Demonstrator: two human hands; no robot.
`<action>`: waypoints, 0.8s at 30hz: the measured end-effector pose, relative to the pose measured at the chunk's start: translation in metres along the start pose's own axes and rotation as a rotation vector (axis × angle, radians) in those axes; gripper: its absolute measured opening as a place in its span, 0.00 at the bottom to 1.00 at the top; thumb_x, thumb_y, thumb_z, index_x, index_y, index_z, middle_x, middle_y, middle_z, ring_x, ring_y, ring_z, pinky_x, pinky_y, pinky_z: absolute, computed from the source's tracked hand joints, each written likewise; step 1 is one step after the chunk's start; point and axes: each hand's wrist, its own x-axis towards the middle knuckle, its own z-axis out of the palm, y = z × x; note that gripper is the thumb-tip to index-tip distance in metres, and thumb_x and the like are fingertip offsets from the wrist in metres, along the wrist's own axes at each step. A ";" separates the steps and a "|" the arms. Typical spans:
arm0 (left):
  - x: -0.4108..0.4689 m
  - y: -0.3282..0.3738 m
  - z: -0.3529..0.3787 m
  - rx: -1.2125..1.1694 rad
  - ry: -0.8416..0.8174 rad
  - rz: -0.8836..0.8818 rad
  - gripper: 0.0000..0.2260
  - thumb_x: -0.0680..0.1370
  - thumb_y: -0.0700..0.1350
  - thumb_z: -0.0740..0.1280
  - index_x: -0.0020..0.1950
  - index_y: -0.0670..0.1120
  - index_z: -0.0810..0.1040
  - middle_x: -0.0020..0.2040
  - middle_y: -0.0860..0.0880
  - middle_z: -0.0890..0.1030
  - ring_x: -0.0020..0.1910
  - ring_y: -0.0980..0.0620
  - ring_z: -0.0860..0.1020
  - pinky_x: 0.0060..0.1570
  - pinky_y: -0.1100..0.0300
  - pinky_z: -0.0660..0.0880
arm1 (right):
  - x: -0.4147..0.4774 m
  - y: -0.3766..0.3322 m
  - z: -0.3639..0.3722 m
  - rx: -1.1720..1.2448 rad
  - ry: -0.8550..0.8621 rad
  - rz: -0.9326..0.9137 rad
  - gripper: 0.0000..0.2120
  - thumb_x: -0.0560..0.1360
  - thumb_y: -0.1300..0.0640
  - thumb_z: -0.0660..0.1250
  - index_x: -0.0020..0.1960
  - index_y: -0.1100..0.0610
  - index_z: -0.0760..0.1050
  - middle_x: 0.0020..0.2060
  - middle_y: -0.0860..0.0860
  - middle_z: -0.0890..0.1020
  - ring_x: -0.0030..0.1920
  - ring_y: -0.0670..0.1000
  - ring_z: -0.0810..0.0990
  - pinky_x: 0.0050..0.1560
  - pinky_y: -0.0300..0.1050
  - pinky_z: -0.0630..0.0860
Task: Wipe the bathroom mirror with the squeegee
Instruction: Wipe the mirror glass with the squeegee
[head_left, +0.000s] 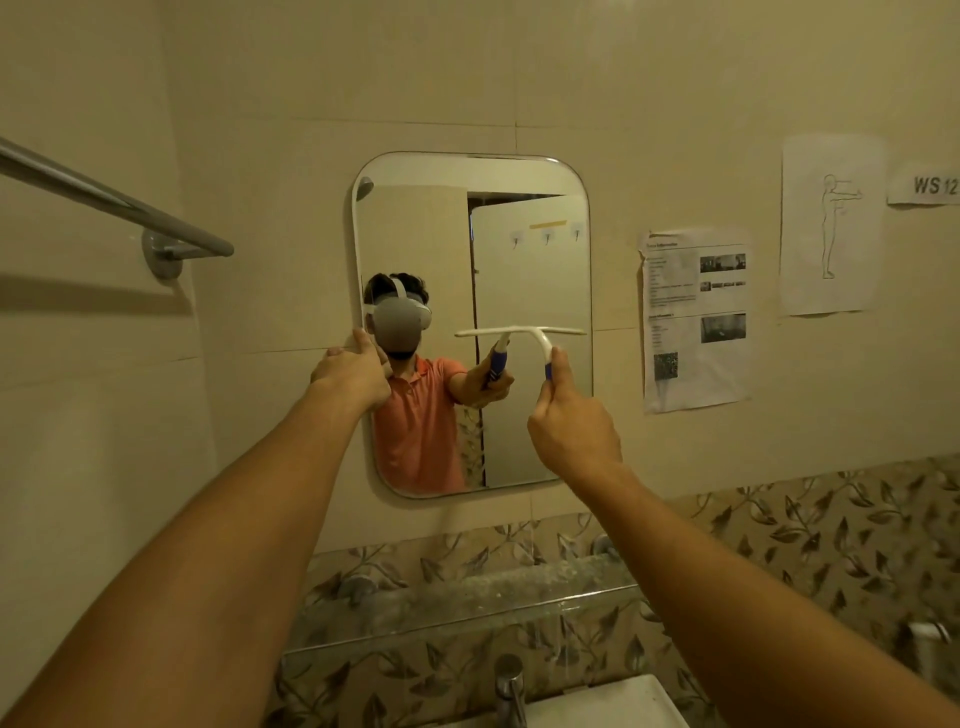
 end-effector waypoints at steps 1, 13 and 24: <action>0.000 0.000 0.000 -0.004 -0.001 -0.004 0.41 0.80 0.46 0.64 0.81 0.47 0.37 0.77 0.32 0.57 0.72 0.34 0.65 0.67 0.42 0.69 | -0.004 0.004 0.004 -0.001 -0.015 0.012 0.26 0.86 0.46 0.47 0.81 0.39 0.41 0.37 0.56 0.78 0.34 0.54 0.77 0.34 0.50 0.77; -0.006 -0.002 0.000 -0.011 0.006 -0.005 0.40 0.80 0.46 0.64 0.82 0.48 0.37 0.77 0.33 0.56 0.72 0.35 0.66 0.66 0.43 0.69 | -0.054 0.042 0.033 -0.046 -0.126 0.077 0.27 0.86 0.46 0.46 0.82 0.40 0.39 0.40 0.55 0.80 0.39 0.54 0.79 0.41 0.52 0.81; -0.009 -0.011 -0.012 -0.004 0.000 0.080 0.36 0.79 0.44 0.63 0.81 0.47 0.46 0.69 0.38 0.71 0.67 0.38 0.72 0.60 0.45 0.74 | 0.042 -0.080 -0.086 0.075 0.123 -0.271 0.21 0.88 0.49 0.47 0.80 0.45 0.53 0.33 0.51 0.71 0.28 0.48 0.69 0.25 0.41 0.67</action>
